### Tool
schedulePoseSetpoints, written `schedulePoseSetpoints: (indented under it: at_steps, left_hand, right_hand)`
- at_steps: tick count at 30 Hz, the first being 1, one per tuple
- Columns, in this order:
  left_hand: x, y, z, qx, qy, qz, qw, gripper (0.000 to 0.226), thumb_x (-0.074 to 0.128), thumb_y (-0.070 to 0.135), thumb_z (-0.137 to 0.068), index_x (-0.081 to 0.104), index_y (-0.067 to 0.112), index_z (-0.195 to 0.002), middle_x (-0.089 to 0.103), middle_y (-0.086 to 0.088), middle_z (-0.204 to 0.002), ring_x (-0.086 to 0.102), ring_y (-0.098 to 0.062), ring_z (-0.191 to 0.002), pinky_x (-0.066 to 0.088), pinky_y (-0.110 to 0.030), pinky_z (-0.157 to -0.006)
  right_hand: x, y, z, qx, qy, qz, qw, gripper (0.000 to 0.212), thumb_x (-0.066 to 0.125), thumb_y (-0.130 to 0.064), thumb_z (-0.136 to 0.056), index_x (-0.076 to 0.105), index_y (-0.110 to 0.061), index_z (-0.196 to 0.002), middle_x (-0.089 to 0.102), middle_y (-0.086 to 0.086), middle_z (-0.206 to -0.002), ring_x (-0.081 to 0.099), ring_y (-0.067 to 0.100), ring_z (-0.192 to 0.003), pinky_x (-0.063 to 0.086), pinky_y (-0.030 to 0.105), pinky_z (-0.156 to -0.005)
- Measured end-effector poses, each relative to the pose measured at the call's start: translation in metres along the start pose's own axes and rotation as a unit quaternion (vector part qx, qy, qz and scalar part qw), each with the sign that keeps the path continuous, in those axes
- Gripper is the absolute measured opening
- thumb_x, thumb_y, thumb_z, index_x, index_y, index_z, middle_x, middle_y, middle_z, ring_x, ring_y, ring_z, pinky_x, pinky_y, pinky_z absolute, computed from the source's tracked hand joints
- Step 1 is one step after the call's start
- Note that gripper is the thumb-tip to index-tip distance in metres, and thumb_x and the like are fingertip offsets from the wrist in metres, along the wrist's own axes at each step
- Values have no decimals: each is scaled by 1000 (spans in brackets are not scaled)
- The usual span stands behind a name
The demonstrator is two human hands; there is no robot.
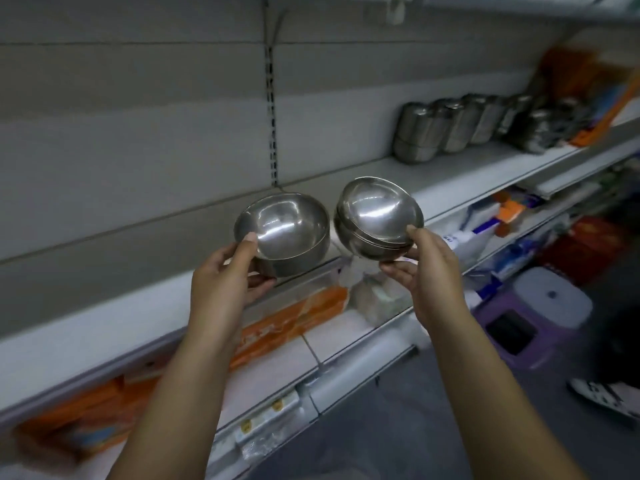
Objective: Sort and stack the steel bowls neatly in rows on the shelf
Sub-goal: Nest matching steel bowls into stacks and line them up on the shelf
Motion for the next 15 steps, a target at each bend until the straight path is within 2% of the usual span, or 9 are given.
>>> schedulePoseSetpoints:
  at_steps: [3, 7, 11, 15]
  left_hand:
    - [56, -13, 3, -10, -43, 9, 999, 33, 71, 38, -94, 69, 11, -113, 75, -14, -105, 78, -23, -87, 62, -30, -72]
    - [115, -29, 5, -29, -80, 5, 996, 34, 72, 38, -93, 69, 13, -116, 74, -15, -112, 78, -27, -93, 64, -32, -76]
    - [157, -41, -2, -39, -104, -6, 994, 34, 72, 38, -93, 69, 13, -115, 75, -17, -111, 77, -30, -96, 64, -31, -74]
    - [192, -45, -25, -47, -121, -16, 991, 38, 73, 39, -93, 69, 10, -117, 74, -18, -113, 77, -30, -96, 64, -36, -80]
  right_hand:
    - [-43, -18, -14, -12, 35, -5, 999, 3, 62, -22, -97, 64, -21, -98, 68, 19, -108, 75, 31, -70, 61, 36, -71]
    - [-91, -31, -33, -24, 76, -13, 997, 6, 63, -23, -96, 64, -20, -102, 70, 20, -110, 76, 34, -77, 60, 34, -69]
    - [-126, -31, -58, -23, 112, -31, 993, 16, 64, -25, -95, 65, -16, -108, 71, 24, -111, 75, 30, -71, 60, 32, -66]
    - [-139, -30, -92, -17, 129, -50, 990, 19, 64, -25, -94, 65, -16, -111, 71, 23, -108, 75, 30, -72, 60, 32, -66]
Point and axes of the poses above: each hand's wrist, its own z-axis away from the middle knuckle, its own x-axis out of the palm, y = z × x, the point moved 8 cm from there along -z, towards the middle knuckle
